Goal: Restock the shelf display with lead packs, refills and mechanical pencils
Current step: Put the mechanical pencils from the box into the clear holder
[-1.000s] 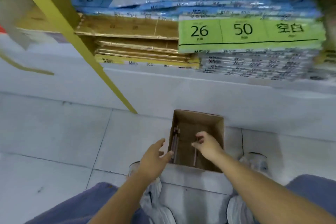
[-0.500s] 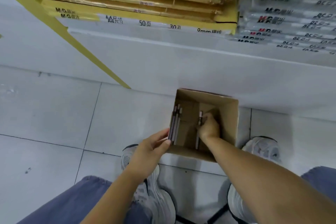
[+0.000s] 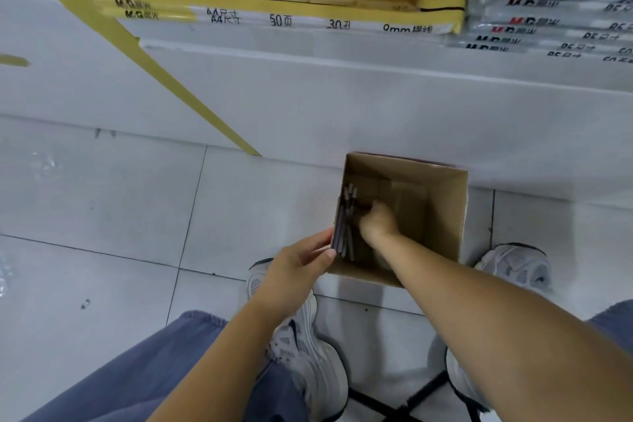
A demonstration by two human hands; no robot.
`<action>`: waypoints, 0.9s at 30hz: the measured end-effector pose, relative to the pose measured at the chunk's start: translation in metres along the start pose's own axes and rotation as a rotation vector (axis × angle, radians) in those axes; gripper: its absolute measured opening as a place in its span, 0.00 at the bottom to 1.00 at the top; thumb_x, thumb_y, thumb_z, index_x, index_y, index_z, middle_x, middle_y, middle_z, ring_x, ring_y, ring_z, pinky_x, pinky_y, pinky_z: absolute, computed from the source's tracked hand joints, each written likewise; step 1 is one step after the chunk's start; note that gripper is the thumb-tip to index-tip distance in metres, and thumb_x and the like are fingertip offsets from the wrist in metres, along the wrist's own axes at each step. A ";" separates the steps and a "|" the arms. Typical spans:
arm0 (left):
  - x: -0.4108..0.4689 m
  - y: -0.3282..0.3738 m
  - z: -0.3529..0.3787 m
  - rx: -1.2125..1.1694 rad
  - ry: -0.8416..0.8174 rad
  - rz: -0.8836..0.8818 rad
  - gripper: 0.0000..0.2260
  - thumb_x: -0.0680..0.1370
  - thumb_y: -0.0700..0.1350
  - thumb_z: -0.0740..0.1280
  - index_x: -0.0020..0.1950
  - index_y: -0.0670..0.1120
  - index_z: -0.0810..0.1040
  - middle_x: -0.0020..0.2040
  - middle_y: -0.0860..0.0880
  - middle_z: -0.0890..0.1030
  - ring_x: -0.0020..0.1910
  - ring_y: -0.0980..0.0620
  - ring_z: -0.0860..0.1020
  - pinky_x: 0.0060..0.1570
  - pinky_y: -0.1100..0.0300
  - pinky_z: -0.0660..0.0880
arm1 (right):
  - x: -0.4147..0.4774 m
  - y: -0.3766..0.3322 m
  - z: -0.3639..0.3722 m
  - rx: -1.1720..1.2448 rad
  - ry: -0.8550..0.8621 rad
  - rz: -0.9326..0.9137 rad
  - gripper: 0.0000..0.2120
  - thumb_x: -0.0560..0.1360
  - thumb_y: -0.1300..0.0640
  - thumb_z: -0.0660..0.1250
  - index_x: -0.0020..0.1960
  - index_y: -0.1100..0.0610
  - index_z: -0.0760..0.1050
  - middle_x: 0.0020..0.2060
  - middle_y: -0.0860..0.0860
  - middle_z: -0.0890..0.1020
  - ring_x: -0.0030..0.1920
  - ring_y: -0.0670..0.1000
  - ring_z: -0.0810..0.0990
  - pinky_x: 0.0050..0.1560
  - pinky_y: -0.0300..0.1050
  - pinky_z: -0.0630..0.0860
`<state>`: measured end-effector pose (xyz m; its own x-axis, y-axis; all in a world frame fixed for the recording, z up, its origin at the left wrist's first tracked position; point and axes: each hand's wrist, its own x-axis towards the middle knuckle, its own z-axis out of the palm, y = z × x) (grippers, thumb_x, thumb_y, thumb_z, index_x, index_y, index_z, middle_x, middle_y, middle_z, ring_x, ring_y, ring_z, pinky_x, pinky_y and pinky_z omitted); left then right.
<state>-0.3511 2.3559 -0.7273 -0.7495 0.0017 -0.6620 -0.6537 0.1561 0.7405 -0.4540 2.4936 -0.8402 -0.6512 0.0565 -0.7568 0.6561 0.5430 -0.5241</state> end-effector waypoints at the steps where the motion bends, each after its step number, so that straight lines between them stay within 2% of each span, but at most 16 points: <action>1: 0.000 0.000 0.000 -0.008 0.003 -0.011 0.17 0.83 0.40 0.62 0.71 0.50 0.75 0.63 0.55 0.82 0.64 0.59 0.78 0.67 0.55 0.73 | -0.001 0.001 0.001 0.029 -0.013 0.006 0.09 0.77 0.59 0.65 0.57 0.55 0.76 0.52 0.55 0.81 0.52 0.56 0.78 0.56 0.46 0.73; 4: 0.001 0.000 0.000 -0.004 -0.003 -0.037 0.18 0.83 0.41 0.63 0.72 0.49 0.74 0.65 0.53 0.81 0.65 0.57 0.77 0.68 0.54 0.73 | -0.004 0.003 0.007 0.137 -0.079 0.004 0.12 0.77 0.60 0.66 0.59 0.51 0.74 0.48 0.49 0.79 0.49 0.52 0.77 0.53 0.46 0.72; 8: 0.002 -0.002 -0.001 -0.001 0.003 -0.050 0.18 0.83 0.42 0.64 0.72 0.50 0.74 0.66 0.53 0.80 0.65 0.57 0.77 0.69 0.53 0.73 | -0.001 0.003 0.011 0.229 -0.082 0.027 0.14 0.76 0.63 0.66 0.60 0.52 0.74 0.48 0.50 0.79 0.48 0.51 0.77 0.51 0.45 0.72; 14: 0.002 -0.002 -0.001 0.004 -0.006 -0.055 0.18 0.83 0.43 0.63 0.73 0.50 0.73 0.65 0.52 0.80 0.65 0.55 0.78 0.68 0.53 0.73 | 0.003 -0.005 0.006 0.095 -0.180 0.078 0.12 0.80 0.57 0.61 0.63 0.54 0.73 0.51 0.53 0.79 0.49 0.53 0.76 0.54 0.48 0.72; 18: 0.002 -0.001 0.000 0.012 0.007 -0.046 0.18 0.82 0.44 0.64 0.73 0.51 0.73 0.65 0.54 0.81 0.63 0.58 0.78 0.62 0.61 0.76 | 0.001 -0.002 0.002 0.160 -0.209 0.043 0.16 0.78 0.60 0.65 0.65 0.53 0.73 0.49 0.50 0.78 0.49 0.52 0.76 0.53 0.47 0.72; 20: 0.003 -0.003 -0.001 0.026 0.004 -0.032 0.17 0.83 0.44 0.63 0.72 0.52 0.75 0.62 0.56 0.82 0.60 0.60 0.79 0.56 0.67 0.77 | -0.001 0.001 0.001 0.206 -0.216 0.042 0.15 0.77 0.59 0.67 0.63 0.52 0.73 0.48 0.49 0.78 0.48 0.51 0.76 0.51 0.47 0.71; 23: 0.003 -0.003 0.000 0.050 -0.006 -0.015 0.16 0.83 0.44 0.62 0.70 0.55 0.76 0.59 0.58 0.83 0.59 0.61 0.79 0.54 0.68 0.77 | -0.003 -0.001 0.000 0.238 -0.204 0.054 0.08 0.76 0.57 0.69 0.54 0.51 0.74 0.46 0.49 0.78 0.44 0.49 0.76 0.50 0.46 0.69; 25: 0.002 -0.002 0.000 0.060 0.001 -0.018 0.16 0.83 0.44 0.62 0.66 0.61 0.77 0.57 0.61 0.83 0.58 0.62 0.80 0.52 0.68 0.77 | -0.005 -0.002 -0.001 0.231 -0.206 0.054 0.07 0.75 0.57 0.69 0.50 0.51 0.73 0.45 0.49 0.78 0.47 0.51 0.75 0.51 0.47 0.69; 27: 0.001 0.001 0.001 0.056 0.014 -0.025 0.17 0.83 0.44 0.63 0.61 0.67 0.77 0.55 0.62 0.84 0.57 0.61 0.80 0.51 0.68 0.77 | -0.009 -0.004 -0.005 0.207 -0.209 0.045 0.07 0.75 0.57 0.69 0.51 0.52 0.73 0.45 0.49 0.78 0.50 0.53 0.76 0.52 0.48 0.71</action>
<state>-0.3525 2.3570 -0.7279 -0.7350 -0.0167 -0.6779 -0.6653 0.2106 0.7162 -0.4530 2.4952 -0.8297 -0.5412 -0.1083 -0.8339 0.7603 0.3606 -0.5403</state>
